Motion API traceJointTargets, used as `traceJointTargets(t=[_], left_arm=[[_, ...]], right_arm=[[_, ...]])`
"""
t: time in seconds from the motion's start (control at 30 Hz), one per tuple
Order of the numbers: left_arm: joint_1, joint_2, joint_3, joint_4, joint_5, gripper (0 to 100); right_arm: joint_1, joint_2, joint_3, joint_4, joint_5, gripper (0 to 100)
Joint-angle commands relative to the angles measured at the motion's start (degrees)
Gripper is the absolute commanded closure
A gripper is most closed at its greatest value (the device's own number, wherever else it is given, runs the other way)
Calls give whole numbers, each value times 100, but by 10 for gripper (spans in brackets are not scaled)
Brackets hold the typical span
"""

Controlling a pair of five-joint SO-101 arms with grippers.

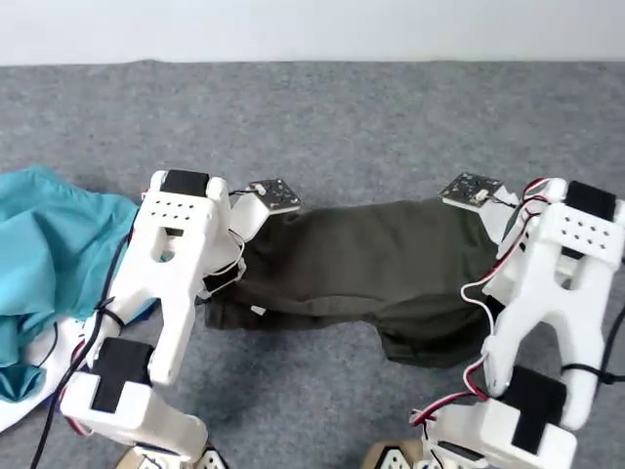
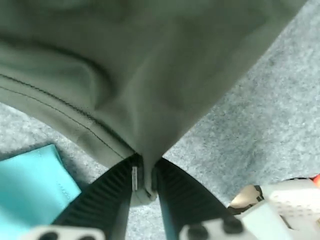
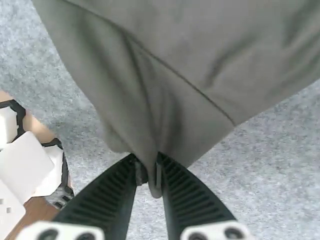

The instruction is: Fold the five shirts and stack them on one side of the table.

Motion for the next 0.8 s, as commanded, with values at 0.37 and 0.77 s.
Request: traceJointTargets(t=[0.37, 0.77], left_arm=[[44, -1987, -48, 158, 791, 875], [-9, -2356, -4, -835, 1723, 956]], right_arm=[[31, -971, -360, 268, 18, 775], [-523, -954, -316, -1297, -1073, 853]])
